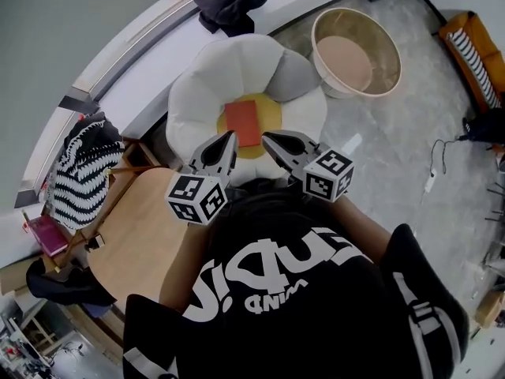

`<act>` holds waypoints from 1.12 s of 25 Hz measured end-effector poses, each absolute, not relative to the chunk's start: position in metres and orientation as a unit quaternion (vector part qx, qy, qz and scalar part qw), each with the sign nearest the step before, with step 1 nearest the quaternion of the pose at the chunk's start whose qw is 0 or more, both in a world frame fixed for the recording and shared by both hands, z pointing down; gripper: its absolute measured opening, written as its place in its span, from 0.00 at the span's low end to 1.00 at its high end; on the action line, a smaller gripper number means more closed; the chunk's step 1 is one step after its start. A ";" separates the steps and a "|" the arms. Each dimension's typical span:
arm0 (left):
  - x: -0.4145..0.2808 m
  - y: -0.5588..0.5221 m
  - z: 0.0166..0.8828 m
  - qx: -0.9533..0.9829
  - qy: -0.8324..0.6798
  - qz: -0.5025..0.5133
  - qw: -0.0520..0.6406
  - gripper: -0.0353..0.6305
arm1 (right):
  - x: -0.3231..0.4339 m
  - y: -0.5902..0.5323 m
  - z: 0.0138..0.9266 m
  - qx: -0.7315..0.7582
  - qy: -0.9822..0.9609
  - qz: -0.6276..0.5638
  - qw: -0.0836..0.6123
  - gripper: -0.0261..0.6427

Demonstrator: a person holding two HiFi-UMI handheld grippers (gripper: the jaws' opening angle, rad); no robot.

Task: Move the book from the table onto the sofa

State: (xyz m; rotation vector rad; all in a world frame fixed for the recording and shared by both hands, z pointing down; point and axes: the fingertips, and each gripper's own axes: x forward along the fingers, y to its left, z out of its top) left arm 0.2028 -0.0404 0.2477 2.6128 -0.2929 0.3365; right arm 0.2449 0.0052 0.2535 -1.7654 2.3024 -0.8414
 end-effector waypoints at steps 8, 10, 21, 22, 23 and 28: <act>0.192 -0.038 0.208 0.979 -0.086 0.066 0.170 0.07 | 0.257 0.008 0.218 -0.615 0.759 -0.202 0.073 0.04; 0.192 -0.039 0.203 0.982 -0.085 0.057 0.159 0.07 | 0.260 0.010 0.215 -0.620 0.757 -0.193 0.075 0.04; 0.199 -0.049 0.194 0.987 -0.087 0.040 0.132 0.07 | 0.269 0.007 0.213 -0.635 0.752 -0.161 0.071 0.04; 0.199 -0.050 0.194 0.986 -0.088 0.039 0.133 0.07 | 0.269 0.006 0.214 -0.637 0.751 -0.161 0.071 0.04; 0.199 -0.050 0.195 0.986 -0.090 0.038 0.134 0.07 | 0.269 0.006 0.214 -0.638 0.750 -0.161 0.070 0.04; 0.202 -0.049 0.194 0.986 -0.090 0.032 0.139 0.07 | 0.270 0.004 0.213 -0.642 0.749 -0.151 0.062 0.04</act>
